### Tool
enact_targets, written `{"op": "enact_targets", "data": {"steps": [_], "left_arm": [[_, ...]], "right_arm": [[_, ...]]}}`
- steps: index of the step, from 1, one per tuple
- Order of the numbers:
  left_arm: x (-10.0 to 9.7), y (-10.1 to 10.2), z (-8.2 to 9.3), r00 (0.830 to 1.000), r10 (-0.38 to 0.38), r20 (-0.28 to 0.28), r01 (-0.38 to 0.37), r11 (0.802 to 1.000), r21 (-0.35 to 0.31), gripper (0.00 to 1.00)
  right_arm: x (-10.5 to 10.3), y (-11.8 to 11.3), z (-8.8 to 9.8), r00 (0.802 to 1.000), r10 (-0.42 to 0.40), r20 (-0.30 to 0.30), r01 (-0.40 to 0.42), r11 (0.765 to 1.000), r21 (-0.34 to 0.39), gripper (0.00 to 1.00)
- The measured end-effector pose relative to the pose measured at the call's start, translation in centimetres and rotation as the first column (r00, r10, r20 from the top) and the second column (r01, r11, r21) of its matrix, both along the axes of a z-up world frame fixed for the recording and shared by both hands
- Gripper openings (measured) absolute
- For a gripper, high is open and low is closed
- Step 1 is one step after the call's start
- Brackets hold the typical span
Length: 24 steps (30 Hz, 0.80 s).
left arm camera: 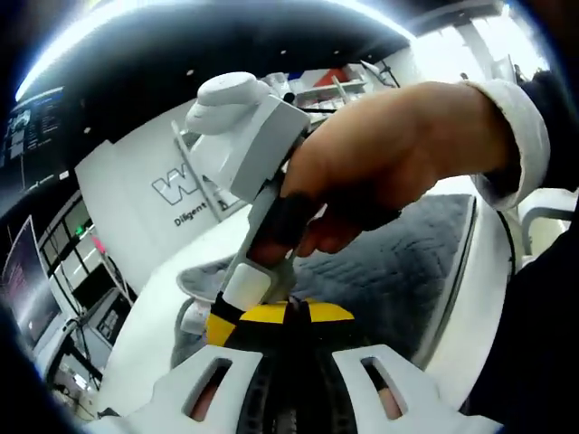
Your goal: Open the folded towel by lifting each exposed corner and separating the folded layers until the towel lies flat within the target outline without major curled edges
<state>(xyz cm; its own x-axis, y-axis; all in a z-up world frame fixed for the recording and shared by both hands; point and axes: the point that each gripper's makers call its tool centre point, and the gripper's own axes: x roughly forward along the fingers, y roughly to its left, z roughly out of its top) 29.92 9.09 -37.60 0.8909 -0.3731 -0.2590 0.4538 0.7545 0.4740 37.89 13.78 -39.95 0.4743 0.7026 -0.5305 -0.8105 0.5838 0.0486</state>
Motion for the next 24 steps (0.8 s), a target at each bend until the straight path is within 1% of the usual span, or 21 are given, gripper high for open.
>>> {"op": "enact_targets", "data": {"steps": [2, 4, 9, 11, 13, 14, 15, 17, 18, 19, 20, 21, 24], "left_arm": [[0.1, -0.1, -0.1, 1.0, 0.005, 0.01, -0.005, 1.0, 0.031, 0.05], [0.0, -0.3, -0.1, 1.0, 0.002, 0.016, -0.003, 0.999, 0.041, 0.05], [0.0, -0.7, 0.0, 1.0, -0.014, 0.023, 0.013, 0.999, 0.042, 0.05], [-0.2, -1.2, 0.1, 0.999, -0.044, 0.021, 0.044, 0.999, 0.02, 0.05], [-0.4, -1.6, 0.4, 0.997, -0.076, 0.017, 0.077, 0.996, -0.041, 0.05], [-0.5, -1.6, 0.5, 0.996, -0.084, 0.012, 0.085, 0.995, -0.059, 0.05], [-0.5, -1.4, 0.6, 0.996, -0.09, 0.009, 0.091, 0.994, -0.066, 0.06], [-0.5, -1.2, 0.8, 0.995, -0.098, 0.007, 0.099, 0.992, -0.081, 0.1], [-0.5, -1.0, 1.0, 0.995, -0.103, 0.01, 0.103, 0.991, -0.089, 0.12], [-0.6, -1.1, 1.2, 0.992, -0.126, 0.029, 0.128, 0.989, -0.078, 0.13], [-0.7, -0.7, 1.5, 0.992, -0.122, 0.037, 0.125, 0.989, -0.083, 0.13], [-0.7, -0.4, 1.8, 0.992, -0.116, 0.044, 0.12, 0.987, -0.102, 0.14], [-0.6, 0.9, 2.7, 0.992, -0.11, 0.056, 0.118, 0.982, -0.147, 0.21]], "right_arm": [[-0.1, -0.2, -0.3, 1.0, 0.005, 0.0, -0.005, 1.0, -0.011, 0.62], [-0.1, -0.5, -0.6, 1.0, 0.002, -0.002, -0.002, 1.0, -0.013, 0.6], [-0.3, -0.9, -1.1, 1.0, 0.01, -0.023, -0.01, 1.0, 0.001, 0.42], [-0.3, -1.1, -1.2, 1.0, 0.012, -0.02, -0.012, 1.0, 0.005, 0.39], [-0.2, -1.4, -1.2, 1.0, 0.011, -0.02, -0.011, 1.0, 0.021, 0.32], [-0.1, -1.6, -1.2, 1.0, 0.011, -0.02, -0.01, 1.0, 0.026, 0.28], [-0.1, -1.7, -1.2, 1.0, 0.011, -0.023, -0.01, 0.999, 0.036, 0.26], [0.0, -1.9, -1.1, 0.999, 0.01, -0.044, -0.007, 0.998, 0.063, 0.23], [0.1, -2.1, -1.0, 0.999, 0.01, -0.043, -0.007, 0.998, 0.069, 0.2], [0.1, -2.2, -1.0, 0.999, 0.011, -0.042, -0.008, 0.997, 0.071, 0.18], [0.0, -2.3, -0.9, 0.999, 0.015, -0.038, -0.012, 0.997, 0.074, 0.14], [0.0, -2.5, -0.8, 0.999, 0.019, -0.036, -0.016, 0.997, 0.078, 0.1], [-0.1, -2.9, -0.5, 0.999, 0.017, -0.044, -0.013, 0.995, 0.097, 0.09]]}}
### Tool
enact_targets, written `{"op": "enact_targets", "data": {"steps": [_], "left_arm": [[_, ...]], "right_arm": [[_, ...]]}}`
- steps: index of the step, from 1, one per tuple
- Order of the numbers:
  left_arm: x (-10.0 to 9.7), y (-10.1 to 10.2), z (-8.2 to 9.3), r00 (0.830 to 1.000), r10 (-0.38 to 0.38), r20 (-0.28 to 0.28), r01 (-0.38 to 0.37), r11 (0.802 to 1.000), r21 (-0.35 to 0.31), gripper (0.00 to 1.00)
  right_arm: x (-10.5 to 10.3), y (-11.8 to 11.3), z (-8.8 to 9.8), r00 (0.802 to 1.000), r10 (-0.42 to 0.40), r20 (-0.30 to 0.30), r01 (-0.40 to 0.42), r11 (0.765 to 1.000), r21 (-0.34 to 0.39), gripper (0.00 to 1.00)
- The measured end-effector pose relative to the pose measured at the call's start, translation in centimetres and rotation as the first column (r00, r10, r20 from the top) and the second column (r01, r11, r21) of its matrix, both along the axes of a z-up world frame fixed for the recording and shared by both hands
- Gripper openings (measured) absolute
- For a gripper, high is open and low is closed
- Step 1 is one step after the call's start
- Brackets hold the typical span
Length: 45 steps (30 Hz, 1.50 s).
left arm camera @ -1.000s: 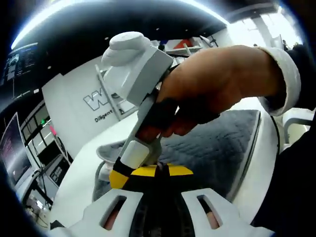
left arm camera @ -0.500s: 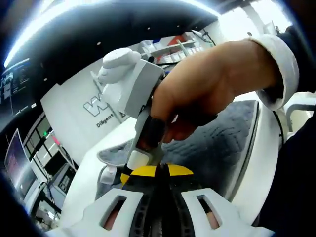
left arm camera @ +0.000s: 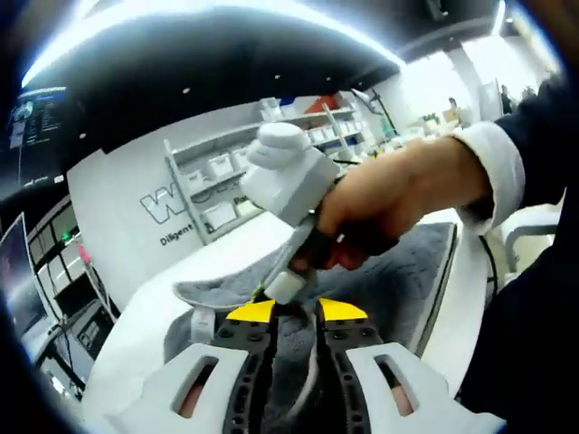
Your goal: Open the folded towel by lifting each exposed corner and separating the folded layers until the towel lies flat within the target outline without major curled edges
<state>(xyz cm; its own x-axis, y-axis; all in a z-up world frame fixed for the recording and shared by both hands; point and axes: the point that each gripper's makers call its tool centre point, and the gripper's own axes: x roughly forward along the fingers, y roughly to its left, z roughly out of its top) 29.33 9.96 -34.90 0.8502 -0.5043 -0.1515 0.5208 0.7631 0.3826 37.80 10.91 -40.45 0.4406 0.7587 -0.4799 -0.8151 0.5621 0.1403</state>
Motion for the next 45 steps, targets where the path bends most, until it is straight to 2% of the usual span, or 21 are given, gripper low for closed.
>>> {"op": "enact_targets", "data": {"steps": [2, 5, 8, 12, 13, 15, 17, 19, 22, 26, 28, 30, 33, 35, 36, 39, 43, 44, 45], "left_arm": [[0.3, 0.9, 0.7, 1.0, 0.005, 0.005, -0.005, 0.999, -0.045, 0.25], [0.6, 2.4, 1.4, 0.999, 0.001, -0.036, -0.007, 0.987, -0.163, 0.29], [1.3, 4.2, 1.6, 0.998, 0.01, -0.059, -0.021, 0.981, -0.193, 0.32], [2.8, 6.9, 0.9, 0.994, 0.061, -0.093, -0.08, 0.974, -0.211, 0.36], [3.5, 8.0, 0.4, 0.989, 0.085, -0.124, -0.112, 0.965, -0.236, 0.43], [4.3, 8.8, 0.1, 0.987, 0.084, -0.135, -0.117, 0.959, -0.259, 0.57], [4.8, 9.3, -0.4, 0.984, 0.082, -0.161, -0.124, 0.955, -0.269, 0.63], [5.2, 9.4, -0.9, 0.981, 0.066, -0.184, -0.115, 0.956, -0.269, 0.65], [5.8, 9.3, -1.3, 0.978, 0.031, -0.204, -0.087, 0.958, -0.272, 0.74], [6.6, 9.0, -1.3, 0.977, -0.053, -0.205, -0.007, 0.96, -0.28, 0.8], [7.0, 9.3, -1.3, 0.976, -0.05, -0.21, -0.01, 0.961, -0.276, 0.85], [7.4, 9.2, -1.3, 0.977, -0.077, -0.2, 0.021, 0.963, -0.27, 0.9], [7.8, 8.7, -2.5, 0.957, -0.131, -0.258, 0.059, 0.961, -0.271, 0.96], [7.7, 8.4, -3.3, 0.943, -0.162, -0.291, 0.093, 0.967, -0.237, 0.99], [7.9, 8.4, -3.7, 0.941, -0.171, -0.293, 0.11, 0.971, -0.212, 0.99], [8.1, 7.9, -3.6, 0.941, -0.204, -0.27, 0.153, 0.968, -0.196, 0.99], [8.3, 7.6, -4.3, 0.917, -0.248, -0.313, 0.197, 0.963, -0.186, 0.98], [8.4, 7.7, -4.9, 0.907, -0.253, -0.336, 0.208, 0.964, -0.163, 0.97], [8.6, 7.8, -5.2, 0.908, -0.244, -0.34, 0.208, 0.968, -0.139, 0.97]], "right_arm": [[0.0, -0.2, 0.5, 1.0, -0.006, 0.003, 0.006, 1.0, 0.017, 0.08], [-0.2, -0.6, 1.2, 1.0, -0.01, 0.004, 0.01, 0.999, 0.04, 0.08], [-0.3, -0.9, 2.0, 1.0, -0.014, -0.006, 0.014, 0.997, 0.078, 0.08], [-0.5, -1.5, 3.0, 0.999, -0.022, -0.037, 0.027, 0.99, 0.136, 0.08], [-0.6, -1.8, 3.2, 0.999, -0.022, -0.04, 0.028, 0.989, 0.148, 0.08], [-0.7, -2.2, 3.5, 0.999, -0.023, -0.044, 0.029, 0.987, 0.157, 0.08], [-0.7, -2.6, 3.8, 0.998, -0.024, -0.051, 0.032, 0.985, 0.17, 0.08], [-0.7, -2.9, 4.1, 0.998, -0.026, -0.057, 0.036, 0.983, 0.181, 0.08], [-0.5, -3.5, 5.1, 0.997, -0.019, -0.074, 0.034, 0.978, 0.206, 0.08], [-0.4, -4.4, 6.0, 0.996, -0.01, -0.087, 0.029, 0.973, 0.227, 0.08], [-0.5, -4.8, 6.4, 0.996, -0.007, -0.091, 0.029, 0.97, 0.24, 0.08], [-0.5, -5.5, 6.9, 0.996, -0.004, -0.094, 0.027, 0.968, 0.251, 0.08], [-0.2, -6.8, 7.7, 0.996, -0.007, -0.088, 0.03, 0.967, 0.255, 0.08], [0.0, -7.5, 8.1, 0.995, -0.006, -0.097, 0.032, 0.964, 0.264, 0.08], [-0.2, -7.9, 8.2, 0.995, -0.005, -0.097, 0.031, 0.964, 0.266, 0.07], [-0.3, -8.7, 8.4, 0.996, -0.011, -0.092, 0.035, 0.963, 0.266, 0.06], [-0.5, -9.6, 8.6, 0.994, 0.001, -0.105, 0.028, 0.963, 0.269, 0.05], [-0.6, -9.9, 8.7, 0.994, 0.002, -0.11, 0.028, 0.962, 0.273, 0.05], [-0.6, -10.2, 8.8, 0.994, 0.0, -0.113, 0.031, 0.961, 0.276, 0.05]]}}
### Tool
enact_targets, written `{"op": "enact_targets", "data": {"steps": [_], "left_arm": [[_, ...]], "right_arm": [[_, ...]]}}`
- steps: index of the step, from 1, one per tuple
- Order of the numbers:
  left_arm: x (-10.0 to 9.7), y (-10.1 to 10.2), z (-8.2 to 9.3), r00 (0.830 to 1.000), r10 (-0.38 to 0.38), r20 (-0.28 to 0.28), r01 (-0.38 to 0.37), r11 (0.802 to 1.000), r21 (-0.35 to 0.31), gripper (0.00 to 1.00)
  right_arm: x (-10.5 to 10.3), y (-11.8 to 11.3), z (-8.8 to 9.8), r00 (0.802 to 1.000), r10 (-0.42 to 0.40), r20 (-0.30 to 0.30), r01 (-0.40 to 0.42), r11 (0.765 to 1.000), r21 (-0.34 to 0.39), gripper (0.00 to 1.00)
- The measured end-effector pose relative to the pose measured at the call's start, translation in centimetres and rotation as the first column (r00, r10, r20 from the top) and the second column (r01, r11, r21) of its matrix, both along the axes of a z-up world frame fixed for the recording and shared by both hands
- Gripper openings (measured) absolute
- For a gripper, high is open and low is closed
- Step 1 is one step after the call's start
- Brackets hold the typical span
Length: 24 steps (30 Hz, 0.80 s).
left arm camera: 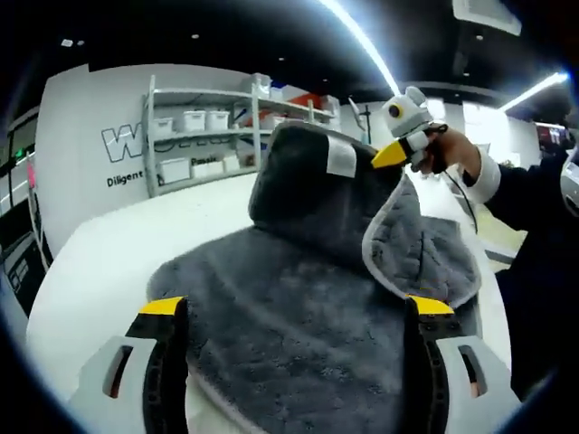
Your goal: Open the folded towel by lifting each exposed corner and separating the folded layers until the towel lies flat within the target outline without major curled edges
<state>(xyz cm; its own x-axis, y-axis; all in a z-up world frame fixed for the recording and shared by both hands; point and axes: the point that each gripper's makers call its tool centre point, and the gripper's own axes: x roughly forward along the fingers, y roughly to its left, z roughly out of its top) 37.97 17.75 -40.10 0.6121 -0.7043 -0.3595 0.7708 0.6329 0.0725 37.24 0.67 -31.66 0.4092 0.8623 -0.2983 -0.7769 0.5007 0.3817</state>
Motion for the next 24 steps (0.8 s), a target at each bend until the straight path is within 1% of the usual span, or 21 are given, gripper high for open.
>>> {"op": "enact_targets", "data": {"steps": [2, 3, 4, 5, 6, 7, 8, 9, 15, 18, 21, 24], "left_arm": [[0.1, 0.1, -0.8, 1.0, -0.011, -0.011, 0.012, 0.999, 0.049, 0.96], [0.1, 0.1, -1.1, 1.0, -0.019, -0.018, 0.02, 0.998, 0.067, 0.96], [0.2, 0.0, -1.2, 1.0, -0.022, -0.022, 0.023, 0.998, 0.063, 0.96], [0.2, -0.1, -1.2, 0.999, -0.024, -0.036, 0.025, 0.999, 0.045, 0.95], [0.2, 0.0, -1.4, 0.998, -0.009, -0.069, 0.011, 0.999, 0.031, 0.95], [0.3, 0.4, -2.0, 0.992, 0.016, -0.124, -0.012, 0.999, 0.035, 0.96], [0.7, 0.3, -1.9, 0.993, 0.012, -0.116, -0.009, 1.0, 0.024, 0.96], [0.5, 0.2, -1.8, 0.995, 0.005, -0.103, -0.003, 1.0, 0.028, 0.96], [0.4, 0.1, -2.0, 0.994, 0.002, -0.111, 0.002, 0.999, 0.035, 0.97], [0.5, 0.1, -2.0, 0.994, -0.001, -0.11, 0.004, 1.0, 0.031, 0.98], [0.5, 0.2, -2.1, 0.994, 0.008, -0.109, -0.004, 0.999, 0.033, 0.99], [0.5, 0.2, -2.1, 0.994, 0.008, -0.109, -0.004, 0.999, 0.032, 1.0]], "right_arm": [[0.0, -0.5, 0.1, 1.0, -0.004, -0.004, 0.004, 1.0, 0.004, 0.04], [0.1, -1.1, 0.1, 1.0, -0.015, -0.004, 0.015, 1.0, 0.004, 0.03], [0.2, -1.6, 0.1, 1.0, -0.024, 0.001, 0.024, 1.0, 0.0, 0.02], [0.3, -2.0, 0.1, 1.0, -0.031, 0.004, 0.031, 1.0, -0.002, 0.02], [0.4, -2.4, 0.0, 0.999, -0.037, 0.004, 0.037, 0.999, -0.002, 0.02], [0.5, -2.8, 0.1, 0.999, -0.042, 0.001, 0.042, 0.999, 0.0, 0.02], [0.6, -3.2, 0.0, 0.999, -0.047, -0.003, 0.047, 0.999, 0.0, 0.02], [0.5, -3.6, 0.0, 0.999, -0.052, -0.005, 0.052, 0.999, -0.001, 0.02], [1.1, -6.4, 0.0, 0.995, -0.096, -0.005, 0.096, 0.995, -0.01, 0.01], [1.1, -7.1, -0.1, 0.994, -0.105, -0.007, 0.105, 0.994, -0.014, 0.02], [1.4, -6.8, -0.1, 0.992, -0.129, -0.009, 0.128, 0.992, -0.007, 0.02], [1.6, -7.2, 0.0, 0.989, -0.146, -0.02, 0.146, 0.989, 0.01, 0.02]]}}
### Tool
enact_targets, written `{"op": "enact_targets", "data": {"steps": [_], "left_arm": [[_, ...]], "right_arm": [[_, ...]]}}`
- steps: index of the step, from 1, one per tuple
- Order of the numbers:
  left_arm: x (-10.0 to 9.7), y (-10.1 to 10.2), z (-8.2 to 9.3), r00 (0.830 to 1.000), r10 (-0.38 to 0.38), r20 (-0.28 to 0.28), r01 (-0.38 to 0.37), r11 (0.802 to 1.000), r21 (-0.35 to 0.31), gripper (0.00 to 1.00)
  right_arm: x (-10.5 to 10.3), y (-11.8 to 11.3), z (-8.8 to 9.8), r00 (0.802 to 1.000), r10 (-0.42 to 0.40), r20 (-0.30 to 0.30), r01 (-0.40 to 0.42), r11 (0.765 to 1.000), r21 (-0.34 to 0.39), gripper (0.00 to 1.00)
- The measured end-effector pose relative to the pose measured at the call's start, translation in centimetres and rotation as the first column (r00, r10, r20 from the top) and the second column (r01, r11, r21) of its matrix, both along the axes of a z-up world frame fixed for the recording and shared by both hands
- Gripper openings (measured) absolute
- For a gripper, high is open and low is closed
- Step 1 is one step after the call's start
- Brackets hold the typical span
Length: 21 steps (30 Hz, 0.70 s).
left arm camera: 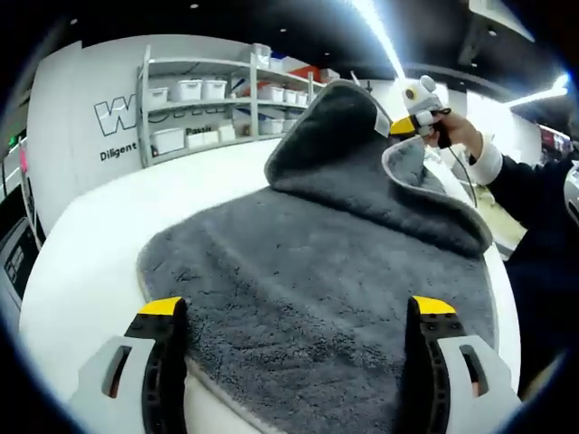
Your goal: Open the folded towel by lifting each exposed corner and separating the folded layers until the towel lies flat within the target outline without major curled edges
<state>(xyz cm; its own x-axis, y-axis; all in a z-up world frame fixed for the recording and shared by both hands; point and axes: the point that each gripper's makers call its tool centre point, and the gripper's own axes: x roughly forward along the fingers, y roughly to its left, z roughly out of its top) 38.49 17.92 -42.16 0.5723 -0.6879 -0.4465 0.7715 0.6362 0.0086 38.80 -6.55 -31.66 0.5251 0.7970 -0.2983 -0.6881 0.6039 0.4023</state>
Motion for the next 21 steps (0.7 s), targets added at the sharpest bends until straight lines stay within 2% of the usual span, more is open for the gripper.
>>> {"op": "enact_targets", "data": {"steps": [3, 6, 21], "left_arm": [[-0.1, 0.0, 0.0, 1.0, -0.002, -0.001, 0.002, 1.0, -0.001, 1.0], [-0.1, 0.0, 0.0, 1.0, -0.004, 0.0, 0.004, 1.0, -0.002, 1.0], [0.2, 0.2, 0.0, 1.0, -0.011, 0.008, 0.011, 1.0, -0.012, 1.0]], "right_arm": [[-0.1, -0.3, 0.1, 1.0, -0.005, -0.004, 0.005, 1.0, 0.005, 0.02], [0.0, 1.2, 0.4, 1.0, -0.011, -0.005, 0.011, 1.0, 0.004, 0.02], [-0.3, 0.5, 0.7, 0.999, -0.039, -0.01, 0.039, 0.999, 0.0, 0.02]]}}
